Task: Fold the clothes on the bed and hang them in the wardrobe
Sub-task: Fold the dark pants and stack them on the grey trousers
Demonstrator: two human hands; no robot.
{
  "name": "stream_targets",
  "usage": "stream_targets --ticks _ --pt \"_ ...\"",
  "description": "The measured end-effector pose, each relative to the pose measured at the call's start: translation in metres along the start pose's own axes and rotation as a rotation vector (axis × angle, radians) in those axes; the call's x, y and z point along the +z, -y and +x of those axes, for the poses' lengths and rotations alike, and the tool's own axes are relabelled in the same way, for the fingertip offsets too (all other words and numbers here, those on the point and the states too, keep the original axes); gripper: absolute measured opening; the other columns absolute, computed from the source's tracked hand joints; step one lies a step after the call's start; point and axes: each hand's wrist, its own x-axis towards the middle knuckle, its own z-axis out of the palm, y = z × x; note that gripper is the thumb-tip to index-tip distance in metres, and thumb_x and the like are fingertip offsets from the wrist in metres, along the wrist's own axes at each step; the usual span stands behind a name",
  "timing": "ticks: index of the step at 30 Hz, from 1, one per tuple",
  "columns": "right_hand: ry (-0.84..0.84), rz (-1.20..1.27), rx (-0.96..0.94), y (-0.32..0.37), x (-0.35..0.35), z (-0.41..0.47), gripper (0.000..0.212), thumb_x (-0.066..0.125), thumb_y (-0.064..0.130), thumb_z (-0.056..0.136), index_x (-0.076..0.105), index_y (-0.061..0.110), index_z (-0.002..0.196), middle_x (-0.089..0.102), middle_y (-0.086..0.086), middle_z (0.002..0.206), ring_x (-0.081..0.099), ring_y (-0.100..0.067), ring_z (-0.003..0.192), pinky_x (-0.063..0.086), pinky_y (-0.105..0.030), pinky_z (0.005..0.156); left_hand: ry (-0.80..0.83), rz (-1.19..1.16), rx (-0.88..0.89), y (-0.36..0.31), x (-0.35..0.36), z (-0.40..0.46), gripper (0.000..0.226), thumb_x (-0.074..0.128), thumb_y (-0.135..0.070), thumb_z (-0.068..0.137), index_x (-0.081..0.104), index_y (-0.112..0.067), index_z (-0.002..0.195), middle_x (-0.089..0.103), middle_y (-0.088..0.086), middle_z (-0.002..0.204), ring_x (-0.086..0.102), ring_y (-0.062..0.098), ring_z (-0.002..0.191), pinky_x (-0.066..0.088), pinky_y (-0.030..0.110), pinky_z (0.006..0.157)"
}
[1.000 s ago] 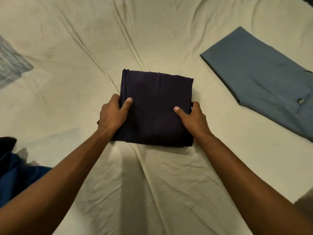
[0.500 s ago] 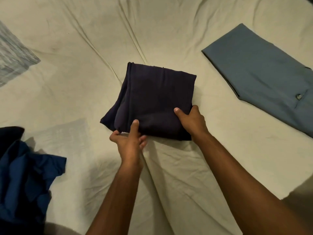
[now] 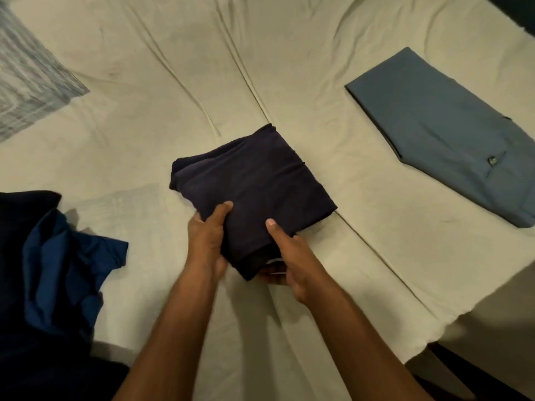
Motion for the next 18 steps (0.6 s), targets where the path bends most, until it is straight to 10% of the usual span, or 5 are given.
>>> stream_targets --ticks 4,9,18 --pt "0.16 -0.191 0.028 -0.007 0.001 -0.023 0.069 0.043 0.069 0.092 0.066 0.006 0.106 0.067 -0.01 0.072 0.068 -0.029 0.069 0.059 -0.038 0.065 0.031 0.38 0.323 -0.077 -0.016 -0.026 0.018 0.07 -0.017 0.083 0.069 -0.021 0.1 0.075 0.0 0.092 0.071 0.028 0.093 0.059 0.035 0.074" --pt "0.123 -0.193 -0.074 0.001 -0.013 -0.032 0.057 0.041 0.059 0.099 0.067 0.009 0.1 0.066 -0.008 0.069 0.066 -0.025 0.064 0.055 -0.035 0.065 -0.036 1.419 0.735 -0.141 -0.011 -0.075 0.026 0.061 -0.032 0.086 0.058 -0.019 0.109 0.061 0.009 0.095 0.054 0.035 0.084 0.041 0.038 0.074" --pt "0.085 0.197 -0.056 -0.014 -0.056 0.008 0.059 0.035 0.067 0.096 0.063 0.023 0.124 0.074 -0.003 0.111 0.069 -0.025 0.101 0.054 -0.036 0.078 0.374 1.678 0.407 0.046 0.045 -0.068 0.047 0.057 -0.037 0.092 0.041 -0.015 0.13 0.05 0.016 0.13 0.057 0.036 0.111 0.048 0.041 0.083"
